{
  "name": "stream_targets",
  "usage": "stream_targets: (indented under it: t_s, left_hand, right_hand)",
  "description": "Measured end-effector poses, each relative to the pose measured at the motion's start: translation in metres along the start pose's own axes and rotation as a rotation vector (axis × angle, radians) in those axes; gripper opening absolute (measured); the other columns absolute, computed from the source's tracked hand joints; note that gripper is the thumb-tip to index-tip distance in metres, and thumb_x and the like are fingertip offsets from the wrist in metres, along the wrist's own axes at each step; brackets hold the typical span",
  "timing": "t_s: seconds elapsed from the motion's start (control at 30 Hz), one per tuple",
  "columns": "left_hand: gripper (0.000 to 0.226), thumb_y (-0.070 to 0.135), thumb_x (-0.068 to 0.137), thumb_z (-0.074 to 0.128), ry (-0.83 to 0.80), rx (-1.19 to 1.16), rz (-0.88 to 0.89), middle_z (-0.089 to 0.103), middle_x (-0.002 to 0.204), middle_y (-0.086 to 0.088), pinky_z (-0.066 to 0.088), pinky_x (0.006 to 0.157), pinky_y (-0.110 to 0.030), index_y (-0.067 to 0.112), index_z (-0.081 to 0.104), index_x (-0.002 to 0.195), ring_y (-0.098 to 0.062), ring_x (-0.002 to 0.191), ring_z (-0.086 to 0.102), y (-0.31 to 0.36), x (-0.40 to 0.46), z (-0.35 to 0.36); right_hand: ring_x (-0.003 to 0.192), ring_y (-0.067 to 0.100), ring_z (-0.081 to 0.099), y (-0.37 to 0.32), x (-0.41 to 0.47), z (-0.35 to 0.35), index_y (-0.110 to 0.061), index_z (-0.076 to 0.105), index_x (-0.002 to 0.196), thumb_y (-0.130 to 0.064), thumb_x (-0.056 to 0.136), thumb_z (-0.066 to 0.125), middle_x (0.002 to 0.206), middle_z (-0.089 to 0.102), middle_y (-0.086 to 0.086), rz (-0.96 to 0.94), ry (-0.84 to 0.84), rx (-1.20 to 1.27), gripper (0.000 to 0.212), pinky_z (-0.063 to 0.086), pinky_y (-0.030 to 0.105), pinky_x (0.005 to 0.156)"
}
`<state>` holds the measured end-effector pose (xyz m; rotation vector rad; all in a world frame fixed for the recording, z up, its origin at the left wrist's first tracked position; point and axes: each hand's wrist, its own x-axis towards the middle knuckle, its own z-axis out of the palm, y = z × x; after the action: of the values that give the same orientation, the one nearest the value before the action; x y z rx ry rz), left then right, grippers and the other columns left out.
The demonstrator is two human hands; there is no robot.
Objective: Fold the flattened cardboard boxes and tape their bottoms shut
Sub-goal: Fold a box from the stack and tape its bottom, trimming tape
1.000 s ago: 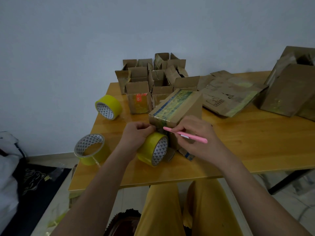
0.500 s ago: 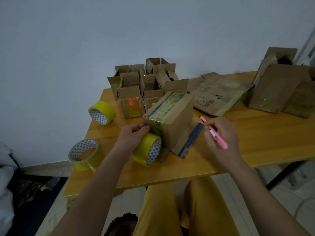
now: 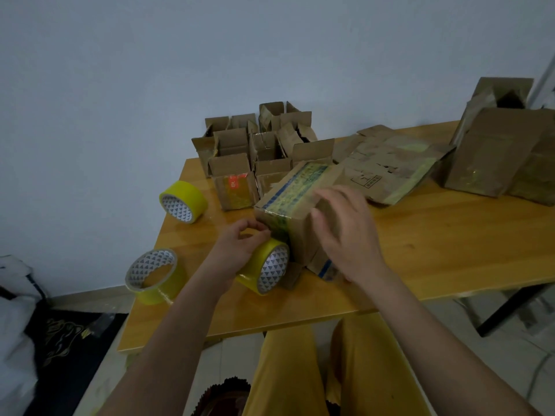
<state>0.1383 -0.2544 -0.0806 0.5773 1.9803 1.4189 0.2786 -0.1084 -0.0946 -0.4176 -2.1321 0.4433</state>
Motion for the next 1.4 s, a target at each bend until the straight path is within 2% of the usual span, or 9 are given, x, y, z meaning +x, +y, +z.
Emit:
stream_targets:
  t_s: [0.13,0.3,0.57,0.67,0.73,0.97,1.1,1.17,1.4]
  left_hand:
    - [0.013,0.021,0.091,0.066,-0.004,0.056,0.029,0.069,0.104,-0.014,0.056,0.068,-0.035,0.015,0.065,0.102,-0.029,0.091,0.069,0.000,0.003,-0.002]
    - [0.009,0.020,0.091,0.067,-0.048,0.224,0.054,0.071,0.090,-0.003,0.053,0.068,-0.024,0.016,0.070,0.098,-0.015,0.081,0.066,0.000,0.004,-0.012]
    - [0.007,0.022,0.092,0.064,-0.069,0.233,0.134,0.070,0.091,-0.009,0.051,0.063,-0.024,0.020,0.067,0.099,-0.018,0.076,0.065,-0.008,-0.008,-0.030]
    - [0.008,0.025,0.095,0.061,-0.077,0.242,0.163,0.068,0.096,-0.016,0.052,0.066,-0.029,0.023,0.066,0.101,-0.032,0.084,0.066,-0.010,-0.014,-0.035]
    - [0.008,0.029,0.095,0.061,-0.075,0.264,0.189,0.068,0.095,-0.014,0.054,0.069,-0.032,0.026,0.066,0.100,-0.032,0.088,0.066,-0.011,-0.016,-0.037]
    - [0.015,0.038,0.092,0.060,-0.048,0.343,0.328,0.067,0.098,0.016,0.053,0.081,-0.026,0.038,0.071,0.103,-0.009,0.098,0.063,-0.012,-0.029,-0.033]
    - [0.092,0.057,0.065,0.076,-0.082,0.329,0.280,0.054,0.119,0.007,0.048,0.089,-0.026,0.049,0.029,0.144,-0.011,0.110,0.053,-0.024,-0.035,-0.041]
    - [0.106,0.048,0.055,0.087,-0.118,0.295,0.232,0.050,0.126,0.003,0.052,0.093,-0.034,0.049,0.026,0.141,-0.016,0.114,0.053,-0.031,-0.038,-0.045]
    - [0.050,0.025,0.065,0.088,0.039,0.282,0.427,0.060,0.082,0.000,0.053,0.070,-0.040,0.031,0.051,0.096,-0.021,0.076,0.061,-0.049,-0.047,-0.043]
  right_hand:
    - [0.118,0.016,0.052,-0.017,0.018,0.030,-0.016,0.063,0.122,-0.054,0.090,0.055,0.123,0.062,0.000,-0.066,-0.175,-0.063,0.050,0.039,0.036,0.104]
    - [0.109,0.023,0.059,-0.004,0.017,0.039,-0.018,0.066,0.111,-0.041,0.078,0.077,0.116,0.066,0.001,-0.053,-0.191,-0.148,0.041,0.040,0.042,0.100]
    - [0.137,0.026,0.038,-0.008,0.017,0.030,-0.017,0.055,0.136,-0.050,0.093,0.056,0.146,0.047,0.003,-0.140,-0.163,-0.140,0.055,0.025,0.040,0.116]
    - [0.101,0.023,0.058,-0.025,-0.006,0.028,-0.006,0.068,0.107,-0.025,0.094,0.062,0.109,0.065,0.007,-0.202,0.084,0.047,0.023,0.044,0.025,0.091]
    - [0.081,0.014,0.059,-0.035,-0.022,0.033,-0.009,0.068,0.099,-0.025,0.096,0.059,0.090,0.065,0.001,-0.118,-0.030,0.155,0.019,0.051,0.028,0.070]
    - [0.076,0.003,0.060,-0.043,-0.034,0.050,-0.015,0.074,0.091,-0.031,0.093,0.064,0.082,0.069,-0.007,0.324,-0.308,0.350,0.019,0.044,0.015,0.064]
    - [0.067,0.004,0.061,-0.042,-0.038,0.047,-0.015,0.074,0.081,-0.028,0.092,0.066,0.069,0.066,-0.007,0.442,-0.277,0.344,0.019,0.047,0.016,0.059]
    - [0.060,0.010,0.065,-0.042,-0.042,0.045,-0.012,0.072,0.076,-0.030,0.091,0.067,0.064,0.068,-0.001,0.507,-0.267,0.415,0.024,0.057,0.033,0.062]
    - [0.056,0.007,0.059,-0.048,-0.049,0.032,-0.019,0.065,0.061,-0.037,0.088,0.069,0.058,0.063,-0.007,0.538,-0.308,0.275,0.032,0.051,0.030,0.059]
